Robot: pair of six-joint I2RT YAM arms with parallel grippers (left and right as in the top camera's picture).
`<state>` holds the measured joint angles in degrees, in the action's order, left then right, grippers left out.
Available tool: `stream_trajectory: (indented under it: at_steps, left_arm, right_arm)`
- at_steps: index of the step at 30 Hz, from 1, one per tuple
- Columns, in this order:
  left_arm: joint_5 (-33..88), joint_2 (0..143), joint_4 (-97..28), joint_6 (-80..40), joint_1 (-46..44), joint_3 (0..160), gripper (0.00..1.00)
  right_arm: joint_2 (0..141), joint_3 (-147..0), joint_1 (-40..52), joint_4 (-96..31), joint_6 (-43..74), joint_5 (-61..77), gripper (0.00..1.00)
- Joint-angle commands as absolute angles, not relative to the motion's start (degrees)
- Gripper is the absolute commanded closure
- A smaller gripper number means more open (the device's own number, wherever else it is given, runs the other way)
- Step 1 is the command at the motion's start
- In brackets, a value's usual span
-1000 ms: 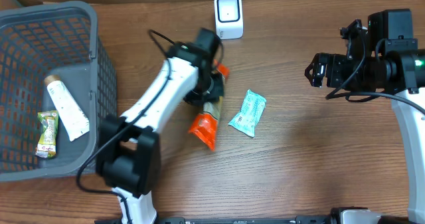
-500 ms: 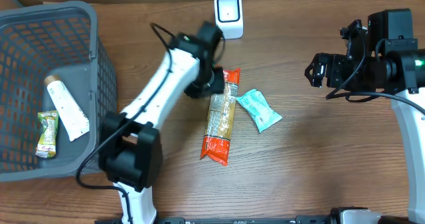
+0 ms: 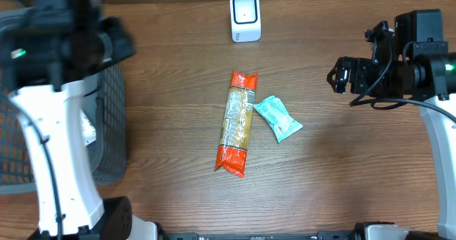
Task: Scan the item barcode
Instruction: 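Carry the spaghetti package out and place it beside the green pack, then reach the left gripper into the basket and grasp the white Pantene tube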
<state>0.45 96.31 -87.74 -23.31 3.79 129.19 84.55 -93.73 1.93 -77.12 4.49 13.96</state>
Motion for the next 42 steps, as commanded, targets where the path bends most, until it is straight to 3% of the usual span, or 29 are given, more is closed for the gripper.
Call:
stream_trajectory:
  at_steps: [1, 7, 13, 19, 23, 30, 42]
  left_arm:
    - [-3.4, 96.9, -91.3, -21.6, 13.1, 128.6, 0.48]
    - [-3.6, 97.2, -88.6, -20.0, 25.6, 119.6, 0.49]
    - [-3.6, 97.2, -79.4, -19.2, 31.7, 104.4, 0.45]
    - [-3.2, 97.2, -63.8, -12.8, 33.0, 87.0, 0.22]
    - [-3.4, 97.2, -54.0, -11.3, 33.0, 80.2, 0.15]
    - [-3.4, 97.8, -41.5, -11.1, 33.0, 72.8, 0.17]
    - [-6.2, 108.5, -41.1, -11.1, 33.1, 72.1, 0.29]
  right_arm:
    - [84.4, -93.7, 2.2, -76.8, 4.4, 13.6, 0.0]
    - [84.4, -93.7, 2.2, -76.9, 4.4, 13.6, 0.0]
    - [84.4, -93.7, 2.2, -76.9, 4.4, 13.6, 0.0]
    - [84.4, -93.7, 2.2, -76.9, 4.4, 13.6, 0.0]
    - [84.4, -93.7, 2.2, -76.9, 4.4, 13.6, 0.0]
    - [84.4, -93.7, 2.2, -77.6, 4.4, 13.6, 0.0]
    - [84.4, -93.7, 2.2, -78.4, 4.4, 13.6, 0.0]
